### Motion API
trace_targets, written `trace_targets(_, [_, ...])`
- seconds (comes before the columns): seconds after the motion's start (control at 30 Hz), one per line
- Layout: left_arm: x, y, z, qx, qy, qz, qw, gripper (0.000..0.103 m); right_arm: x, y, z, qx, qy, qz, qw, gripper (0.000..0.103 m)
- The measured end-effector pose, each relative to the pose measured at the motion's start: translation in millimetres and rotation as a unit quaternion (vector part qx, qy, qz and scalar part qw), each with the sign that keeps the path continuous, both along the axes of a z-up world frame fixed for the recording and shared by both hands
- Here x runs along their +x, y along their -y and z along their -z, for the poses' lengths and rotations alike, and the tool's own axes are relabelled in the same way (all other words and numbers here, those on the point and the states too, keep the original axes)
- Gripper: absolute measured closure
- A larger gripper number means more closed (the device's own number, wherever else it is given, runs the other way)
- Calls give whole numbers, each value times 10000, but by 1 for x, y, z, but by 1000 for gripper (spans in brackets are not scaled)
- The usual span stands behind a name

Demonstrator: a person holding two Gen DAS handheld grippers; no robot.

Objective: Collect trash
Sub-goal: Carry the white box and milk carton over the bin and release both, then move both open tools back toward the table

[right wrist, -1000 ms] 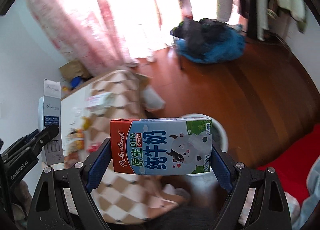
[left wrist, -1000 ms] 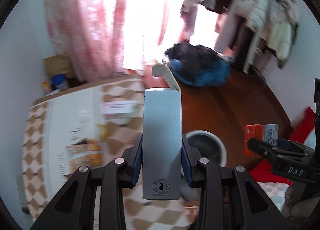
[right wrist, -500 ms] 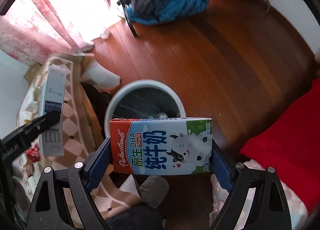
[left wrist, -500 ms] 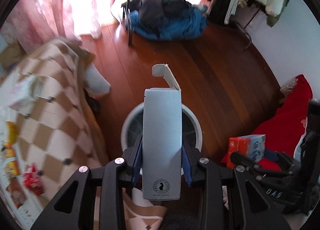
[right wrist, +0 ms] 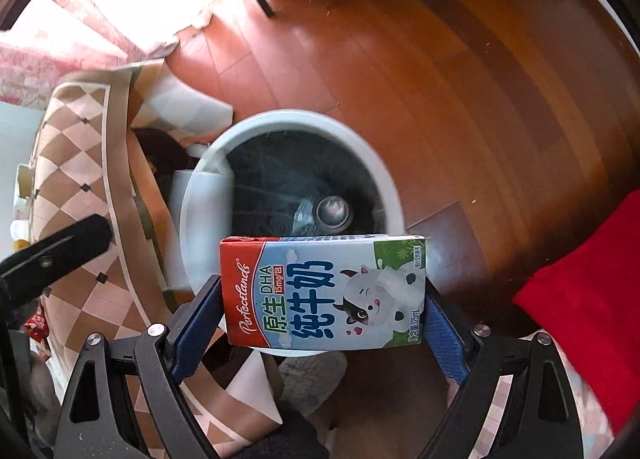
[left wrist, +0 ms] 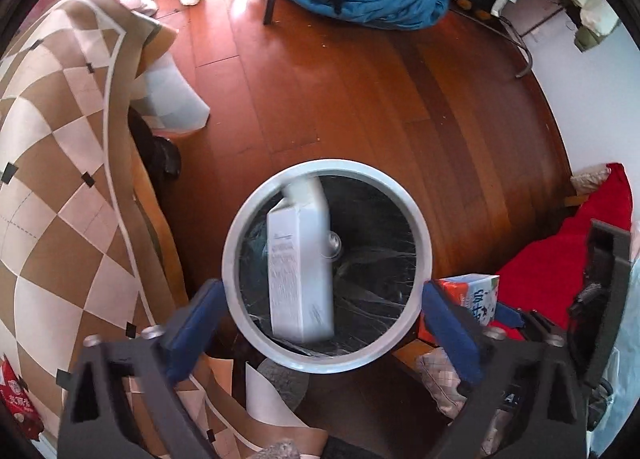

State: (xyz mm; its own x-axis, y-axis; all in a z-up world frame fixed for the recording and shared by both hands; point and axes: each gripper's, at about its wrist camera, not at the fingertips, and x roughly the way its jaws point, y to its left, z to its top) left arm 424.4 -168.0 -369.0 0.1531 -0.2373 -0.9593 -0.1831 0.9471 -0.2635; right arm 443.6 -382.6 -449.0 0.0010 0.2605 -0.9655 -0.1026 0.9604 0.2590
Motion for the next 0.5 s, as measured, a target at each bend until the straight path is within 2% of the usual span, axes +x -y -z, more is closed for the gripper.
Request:
trace_targets(0.03, [-1, -1, 0, 92, -15, -15, 10000, 2, 1, -2, 2, -11, -61, -25, 10000, 0])
trace_targets(0.27, [-14, -9, -12, 554, 75, -45, 9984, 2, -5, -1, 3, -39, -100, 67, 9999, 0])
trace_targets(0.5, [-40, -5, -29, 1179, 148, 86, 9929, 2, -25, -2, -27, -586, 155, -22, 9982, 0])
